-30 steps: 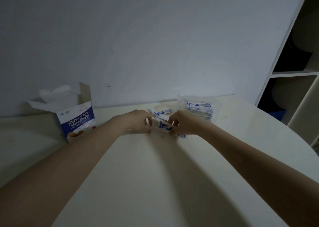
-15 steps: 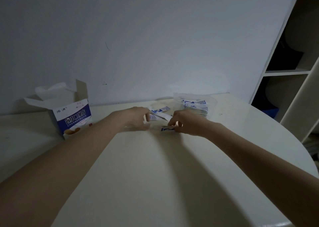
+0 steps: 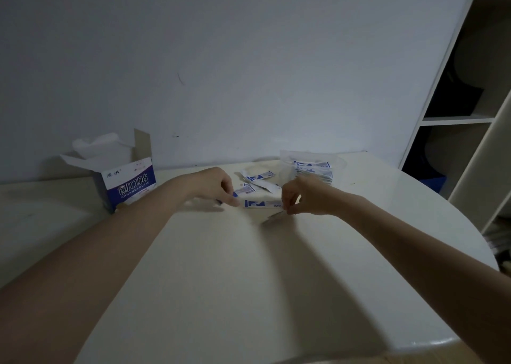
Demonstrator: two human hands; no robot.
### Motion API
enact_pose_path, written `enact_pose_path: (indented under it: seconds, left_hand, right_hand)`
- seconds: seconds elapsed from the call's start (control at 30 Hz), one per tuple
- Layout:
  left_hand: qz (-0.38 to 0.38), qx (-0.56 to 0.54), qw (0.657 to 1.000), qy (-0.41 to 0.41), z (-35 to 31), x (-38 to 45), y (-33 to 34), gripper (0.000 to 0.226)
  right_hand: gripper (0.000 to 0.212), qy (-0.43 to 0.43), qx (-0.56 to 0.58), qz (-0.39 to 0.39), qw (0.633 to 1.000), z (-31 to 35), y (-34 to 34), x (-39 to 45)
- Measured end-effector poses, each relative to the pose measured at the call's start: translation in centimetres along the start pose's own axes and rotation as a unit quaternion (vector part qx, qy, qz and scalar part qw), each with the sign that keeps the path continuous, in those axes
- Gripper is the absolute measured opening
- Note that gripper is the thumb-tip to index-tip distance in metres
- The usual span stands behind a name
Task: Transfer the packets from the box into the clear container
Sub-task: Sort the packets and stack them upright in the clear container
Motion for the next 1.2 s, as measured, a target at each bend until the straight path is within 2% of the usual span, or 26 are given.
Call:
enact_pose_path:
  seconds: [0.07,0.17,0.27,0.33,0.43,0.53,0.63,0.73,0.8,0.87,0.97,1.03,1.1,1.2]
  left_hand:
    - [-0.003,-0.032,0.999,0.019,-0.5,-0.1,0.1,0.016]
    - [-0.024,-0.066,0.997,0.035,-1.1,-0.3,-0.4,0.021]
    - [-0.027,-0.099,0.994,0.038,-1.6,-0.2,-0.4,0.018]
    - [-0.036,-0.103,0.993,0.043,-2.0,-0.3,-0.5,0.014]
    - [-0.039,-0.11,0.992,0.043,-2.4,-0.2,-0.3,0.01]
    - [-0.025,-0.119,0.992,0.042,-3.2,0.4,0.6,0.015]
    - [-0.027,-0.135,0.989,0.046,-3.7,1.0,1.0,0.019]
    - [-0.061,-0.047,0.997,0.014,-2.3,2.3,0.9,0.02]
    - [-0.053,-0.014,0.998,-0.003,-1.6,2.5,1.4,0.015]
    - [-0.023,-0.041,0.999,0.014,-2.1,2.5,2.3,0.007]
    - [-0.013,-0.086,0.995,0.057,-3.5,2.2,2.5,0.028]
    - [-0.015,-0.12,0.99,0.07,-4.1,2.0,2.4,0.024]
    - [-0.03,-0.128,0.988,0.077,-4.4,1.8,2.1,0.02]
    - [-0.092,-0.151,0.981,0.074,-4.2,1.8,0.8,0.015]
  right_hand:
    - [0.023,0.018,0.031,-0.011,0.999,-0.2,-0.4,0.0]
    - [0.009,0.06,0.139,-0.063,0.986,-0.7,-1.6,0.1]
    - [0.014,0.107,0.236,-0.112,0.959,-1.7,-1.9,0.5]
    - [0.01,0.122,0.295,-0.116,0.941,-1.7,-1.5,0.7]
    - [0.014,0.093,0.266,-0.109,0.953,-0.5,-1.2,1.2]
    - [0.019,0.075,0.243,-0.105,0.961,0.4,-1.2,1.6]
    - [0.015,0.067,0.167,-0.089,0.98,0.7,-1.1,1.8]
    - [0.012,0.079,0.127,-0.103,0.983,-0.1,-1.3,1.7]
    - [0.007,0.091,0.143,-0.101,0.98,-0.9,-1.0,1.6]
    - [0.011,0.102,0.164,-0.093,0.977,-1.7,-0.5,1.7]
    - [0.019,0.119,0.192,-0.101,0.969,-2.3,-0.3,1.5]
    - [0.014,0.13,0.233,-0.109,0.958,-2.7,-0.2,1.5]
    - [0.011,0.137,0.285,-0.11,0.942,-2.8,-0.2,1.4]
    - [0.016,0.127,0.36,-0.108,0.918,-2.8,-0.3,1.5]
Point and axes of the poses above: each hand's wrist, its own x-axis towards the middle knuckle, its own y-axis out of the palm, z = x × y, the point moved 8 cm from there along x, towards the middle knuckle, and after that the axes turned 2 degrees about x, right-handed, at the moved point
